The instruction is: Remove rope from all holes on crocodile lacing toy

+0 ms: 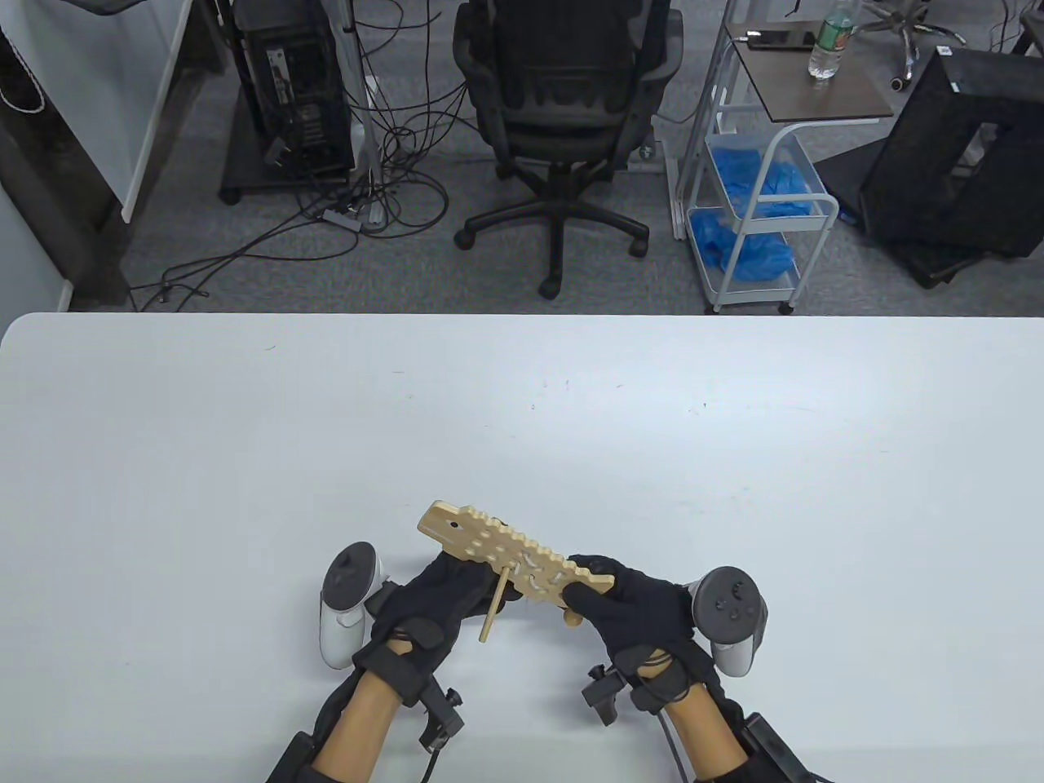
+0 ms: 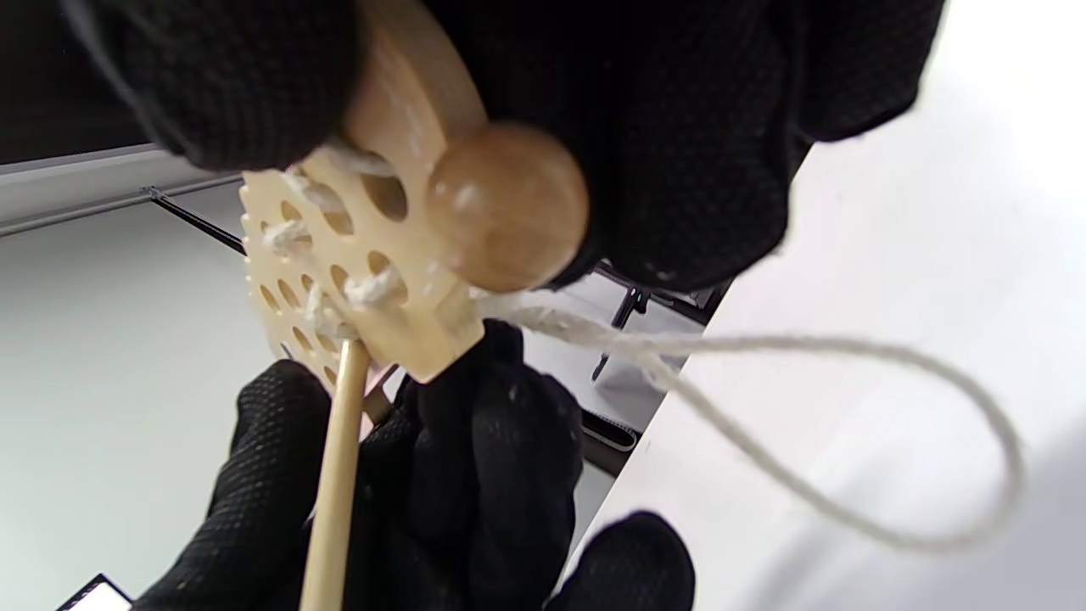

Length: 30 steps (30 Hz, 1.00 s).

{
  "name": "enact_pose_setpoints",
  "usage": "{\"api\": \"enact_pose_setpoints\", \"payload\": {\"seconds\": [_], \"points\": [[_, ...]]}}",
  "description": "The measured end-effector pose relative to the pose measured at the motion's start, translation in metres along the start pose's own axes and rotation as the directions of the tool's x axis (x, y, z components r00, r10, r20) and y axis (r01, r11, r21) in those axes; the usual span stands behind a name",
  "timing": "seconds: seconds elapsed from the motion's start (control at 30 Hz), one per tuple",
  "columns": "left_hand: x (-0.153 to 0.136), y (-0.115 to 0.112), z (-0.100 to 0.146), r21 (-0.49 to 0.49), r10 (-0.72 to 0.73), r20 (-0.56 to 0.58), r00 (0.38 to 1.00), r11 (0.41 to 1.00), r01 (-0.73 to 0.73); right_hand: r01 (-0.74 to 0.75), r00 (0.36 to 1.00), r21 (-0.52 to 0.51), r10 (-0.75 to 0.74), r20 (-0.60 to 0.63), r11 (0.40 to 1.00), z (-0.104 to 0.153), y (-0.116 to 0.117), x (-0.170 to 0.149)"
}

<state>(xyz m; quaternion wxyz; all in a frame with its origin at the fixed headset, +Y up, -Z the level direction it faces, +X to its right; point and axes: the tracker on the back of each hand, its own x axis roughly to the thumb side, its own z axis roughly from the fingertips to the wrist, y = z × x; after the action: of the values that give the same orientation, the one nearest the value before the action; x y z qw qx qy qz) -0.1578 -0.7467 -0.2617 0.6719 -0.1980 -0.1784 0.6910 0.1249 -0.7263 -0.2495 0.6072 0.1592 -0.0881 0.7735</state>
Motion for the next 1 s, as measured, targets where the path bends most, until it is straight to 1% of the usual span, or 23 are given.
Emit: {"api": "enact_pose_setpoints", "payload": {"seconds": [0.13, 0.37, 0.63, 0.7, 0.77, 0.9, 1.0], "points": [[0.0, 0.0, 0.001, 0.032, -0.033, -0.025, 0.999, 0.999, 0.033, -0.002, 1.0, -0.024, 0.002, 0.005, 1.0, 0.003, 0.008, 0.002], [0.0, -0.001, 0.001, 0.047, -0.082, -0.042, 0.996, 0.995, 0.084, -0.005, 1.0, -0.019, 0.004, -0.011, 1.0, 0.004, 0.014, 0.0], [0.007, 0.004, 0.004, 0.133, -0.238, -0.074, 0.969, 0.96, 0.246, -0.042, 0.999, -0.044, 0.043, 0.0, 0.998, 0.006, 0.011, 0.001], [0.009, 0.004, 0.005, 0.154, -0.298, -0.088, 0.951, 0.939, 0.309, -0.052, 0.999, -0.058, 0.052, -0.01, 0.997, 0.005, 0.01, 0.0], [0.012, 0.005, 0.007, 0.2, -0.372, -0.123, 0.92, 0.899, 0.39, -0.056, 0.998, -0.077, 0.054, -0.028, 0.995, 0.005, 0.008, -0.002], [0.018, 0.005, 0.008, 0.236, -0.448, -0.123, 0.886, 0.854, 0.464, -0.054, 0.997, -0.117, 0.047, -0.063, 0.992, 0.006, 0.001, -0.007], [0.022, 0.008, 0.01, 0.266, -0.541, -0.14, 0.829, 0.786, 0.558, -0.016, 0.994, -0.155, -0.002, -0.113, 0.988, 0.005, -0.005, -0.015]]}}
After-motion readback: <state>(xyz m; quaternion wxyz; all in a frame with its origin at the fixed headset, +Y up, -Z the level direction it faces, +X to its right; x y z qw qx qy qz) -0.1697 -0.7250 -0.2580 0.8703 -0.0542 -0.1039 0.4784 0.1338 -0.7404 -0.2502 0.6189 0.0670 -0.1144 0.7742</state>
